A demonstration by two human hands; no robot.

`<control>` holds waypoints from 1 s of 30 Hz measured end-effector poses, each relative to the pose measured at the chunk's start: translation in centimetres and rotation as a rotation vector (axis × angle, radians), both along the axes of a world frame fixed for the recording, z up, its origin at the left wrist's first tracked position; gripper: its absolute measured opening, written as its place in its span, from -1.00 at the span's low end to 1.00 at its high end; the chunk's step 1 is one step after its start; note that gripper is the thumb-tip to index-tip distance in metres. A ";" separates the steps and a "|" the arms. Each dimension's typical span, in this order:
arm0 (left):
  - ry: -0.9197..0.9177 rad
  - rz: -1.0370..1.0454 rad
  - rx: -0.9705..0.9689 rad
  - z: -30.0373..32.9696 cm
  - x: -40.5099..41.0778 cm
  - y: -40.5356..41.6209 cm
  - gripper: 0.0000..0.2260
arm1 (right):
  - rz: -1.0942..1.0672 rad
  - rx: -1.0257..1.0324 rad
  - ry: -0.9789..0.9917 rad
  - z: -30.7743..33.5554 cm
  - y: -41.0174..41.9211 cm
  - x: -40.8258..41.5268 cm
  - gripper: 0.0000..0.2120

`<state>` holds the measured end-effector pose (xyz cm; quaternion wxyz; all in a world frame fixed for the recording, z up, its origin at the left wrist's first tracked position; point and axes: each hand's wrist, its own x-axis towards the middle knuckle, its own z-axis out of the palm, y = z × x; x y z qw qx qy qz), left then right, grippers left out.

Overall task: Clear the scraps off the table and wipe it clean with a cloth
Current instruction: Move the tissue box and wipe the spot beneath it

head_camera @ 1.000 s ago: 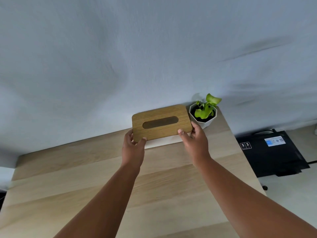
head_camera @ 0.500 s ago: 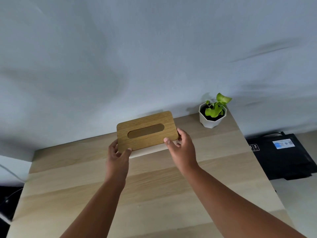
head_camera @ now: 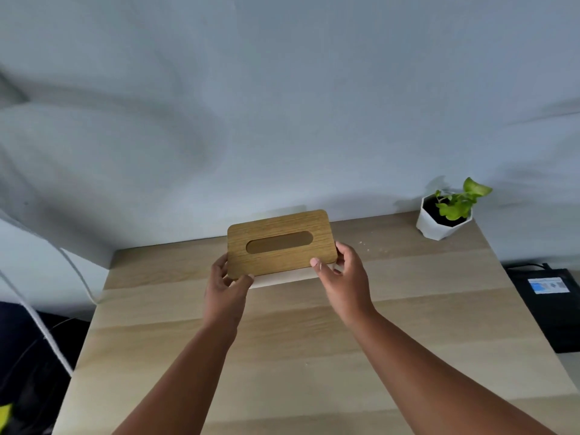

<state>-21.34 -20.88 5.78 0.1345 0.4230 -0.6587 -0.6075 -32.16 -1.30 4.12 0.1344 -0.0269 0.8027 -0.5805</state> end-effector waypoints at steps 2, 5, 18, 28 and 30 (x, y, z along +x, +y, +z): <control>0.000 0.003 -0.001 0.1 0.8 -1.3 -0.52 | 0.010 0.010 0.005 -0.1 -1.4 0.6 -0.33; 0.010 0.003 0.011 -0.1 1.6 -3.3 -0.52 | 0.008 0.013 0.010 -0.2 -3.4 1.3 -0.34; -0.025 -0.046 -0.022 -1.5 1.5 -9.8 -0.51 | -0.040 0.051 -0.006 -2.3 -9.7 1.8 -0.37; -0.013 -0.040 -0.002 -2.9 0.8 -11.8 -0.48 | -0.046 0.074 -0.008 -3.4 -11.5 1.4 -0.37; -0.015 -0.044 0.005 -3.1 0.7 -12.0 -0.49 | -0.041 0.082 -0.009 -3.6 -11.7 1.3 -0.36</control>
